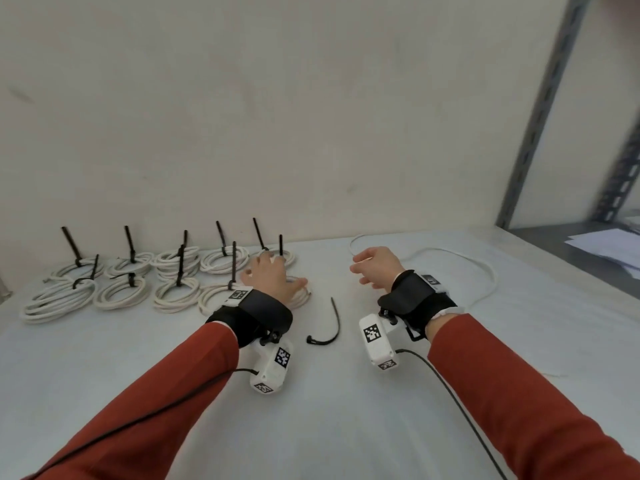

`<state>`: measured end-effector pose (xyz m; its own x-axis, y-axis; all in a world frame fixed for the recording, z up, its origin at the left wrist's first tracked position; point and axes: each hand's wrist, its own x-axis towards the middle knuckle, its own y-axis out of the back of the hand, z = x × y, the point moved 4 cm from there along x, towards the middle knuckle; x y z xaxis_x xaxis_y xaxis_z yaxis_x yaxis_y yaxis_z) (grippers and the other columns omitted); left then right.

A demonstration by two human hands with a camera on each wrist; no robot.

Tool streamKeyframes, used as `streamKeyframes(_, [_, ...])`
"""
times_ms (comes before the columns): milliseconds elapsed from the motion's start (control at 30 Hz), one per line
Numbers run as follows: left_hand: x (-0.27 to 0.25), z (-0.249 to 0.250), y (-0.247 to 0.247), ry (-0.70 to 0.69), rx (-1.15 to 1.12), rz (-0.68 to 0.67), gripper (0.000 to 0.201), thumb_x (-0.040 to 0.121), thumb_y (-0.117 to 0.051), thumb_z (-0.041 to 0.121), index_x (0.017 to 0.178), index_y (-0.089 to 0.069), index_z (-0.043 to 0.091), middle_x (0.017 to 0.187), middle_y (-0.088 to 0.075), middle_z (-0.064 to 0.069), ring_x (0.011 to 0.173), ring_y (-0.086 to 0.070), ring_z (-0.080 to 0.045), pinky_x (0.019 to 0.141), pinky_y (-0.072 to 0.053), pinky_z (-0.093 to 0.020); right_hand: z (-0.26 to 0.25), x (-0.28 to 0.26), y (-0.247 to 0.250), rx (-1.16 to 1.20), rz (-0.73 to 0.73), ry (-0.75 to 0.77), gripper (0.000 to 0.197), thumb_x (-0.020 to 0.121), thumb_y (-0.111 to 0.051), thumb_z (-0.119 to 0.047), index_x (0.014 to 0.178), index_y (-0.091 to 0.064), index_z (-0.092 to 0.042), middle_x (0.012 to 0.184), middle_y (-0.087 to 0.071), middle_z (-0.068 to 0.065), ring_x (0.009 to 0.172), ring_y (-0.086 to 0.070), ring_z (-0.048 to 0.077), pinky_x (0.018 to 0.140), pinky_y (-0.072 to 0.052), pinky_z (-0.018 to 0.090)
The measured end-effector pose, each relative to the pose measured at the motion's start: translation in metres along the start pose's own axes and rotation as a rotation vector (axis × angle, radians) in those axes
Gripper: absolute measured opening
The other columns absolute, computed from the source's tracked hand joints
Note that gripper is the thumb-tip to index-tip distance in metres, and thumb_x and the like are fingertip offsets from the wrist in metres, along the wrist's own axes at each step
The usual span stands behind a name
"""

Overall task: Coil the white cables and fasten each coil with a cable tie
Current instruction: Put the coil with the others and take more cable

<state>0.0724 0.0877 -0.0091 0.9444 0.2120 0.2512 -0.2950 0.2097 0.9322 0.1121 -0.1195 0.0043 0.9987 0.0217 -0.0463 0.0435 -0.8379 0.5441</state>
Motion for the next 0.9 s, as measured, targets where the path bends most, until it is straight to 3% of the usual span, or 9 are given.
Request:
streamKeyframes(100, [0.000,0.028,0.002,-0.111,-0.088,0.071,0.040,0.088,-0.056,0.043,0.123,-0.055,0.023,0.138,-0.041,0.000,0.130,-0.031,-0.023,0.104,-0.022,-0.039,0.025,-0.005,0.045,-0.431,0.102,-0.019,0.037,0.085,-0.066,-0.023,0.117,-0.060,-0.006,0.119,-0.062,0.013,0.112,-0.057,0.029,0.086,-0.045,0.028])
streamKeyframes(233, [-0.011,0.072,-0.002,-0.289,-0.117,0.063,0.028,0.090,-0.055,0.037,0.115,-0.059,0.025,0.133,-0.044,0.003,0.128,-0.034,-0.020,0.102,-0.021,-0.038,0.070,-0.022,0.099,-0.791,0.183,-0.226,0.069,0.080,-0.066,-0.046,0.133,-0.043,-0.006,0.136,-0.043,0.018,0.125,-0.045,0.037,0.100,-0.042,0.041])
streamKeyframes(300, [-0.017,0.092,-0.008,-0.359,-0.165,0.063,0.025,0.090,-0.056,0.034,0.113,-0.060,0.024,0.131,-0.045,0.004,0.126,-0.035,-0.019,0.101,-0.020,-0.036,0.087,-0.031,0.115,-0.911,0.126,-0.256,0.049,0.072,-0.069,-0.055,0.103,-0.059,-0.017,0.119,-0.055,0.011,0.115,-0.054,0.032,0.093,-0.047,0.037])
streamKeyframes(400, [-0.027,0.118,-0.015,-0.455,-0.227,0.040,0.024,0.089,-0.057,0.029,0.112,-0.060,0.022,0.130,-0.046,0.002,0.124,-0.037,-0.018,0.100,-0.021,-0.035,0.103,-0.049,0.118,-0.935,-0.060,-0.259,0.043,0.067,-0.069,-0.052,0.059,-0.051,-0.014,0.076,-0.064,0.004,0.079,-0.064,0.025,0.075,-0.055,0.029])
streamKeyframes(467, [-0.032,0.133,-0.018,-0.503,-0.251,0.009,0.025,0.089,-0.058,0.027,0.113,-0.060,0.019,0.130,-0.045,0.001,0.123,-0.039,-0.019,0.099,-0.023,-0.034,0.106,-0.056,0.119,-0.950,-0.084,-0.251,0.039,0.060,-0.069,-0.046,0.060,-0.052,-0.011,0.067,-0.063,0.003,0.071,-0.066,0.024,0.070,-0.058,0.030])
streamKeyframes(533, [-0.036,0.144,-0.019,-0.551,-0.301,-0.025,0.028,0.089,-0.059,0.022,0.116,-0.058,0.015,0.131,-0.044,-0.002,0.122,-0.040,-0.021,0.098,-0.028,-0.032,0.103,-0.057,0.117,-0.940,-0.110,-0.202,0.032,0.055,-0.066,-0.037,0.065,-0.056,-0.009,0.079,-0.067,0.007,0.076,-0.067,0.026,0.069,-0.058,0.029])
streamKeyframes(633, [-0.040,0.155,-0.015,-0.635,-0.394,-0.076,0.043,0.087,-0.060,0.012,0.128,-0.050,0.011,0.135,-0.040,-0.009,0.124,-0.040,-0.025,0.100,-0.034,-0.030,0.086,-0.064,0.110,-0.766,-0.111,-0.142,0.016,0.083,-0.060,-0.021,0.074,-0.054,-0.009,0.100,-0.068,0.014,0.085,-0.067,0.030,0.061,-0.049,0.024])
streamKeyframes(733, [-0.038,0.161,-0.004,-0.665,-0.446,-0.083,0.065,0.085,-0.060,0.006,0.144,-0.033,0.018,0.141,-0.032,-0.012,0.129,-0.037,-0.027,0.103,-0.033,-0.030,0.051,-0.084,0.111,-0.446,-0.011,-0.016,0.019,0.097,-0.046,-0.015,0.080,-0.051,-0.010,0.082,-0.069,0.008,0.055,-0.057,0.018,0.047,-0.047,0.024])
streamKeyframes(900, [-0.022,0.163,0.024,-0.679,-0.499,-0.022,0.080,0.087,-0.064,0.010,0.148,-0.018,0.035,0.151,-0.019,-0.016,0.134,-0.034,-0.030,0.104,-0.033,-0.030,-0.015,-0.125,0.121,-0.234,0.062,0.345,0.019,0.099,-0.047,-0.023,0.089,-0.061,-0.014,0.061,-0.060,-0.005,0.044,-0.046,-0.001,0.046,-0.033,0.012])
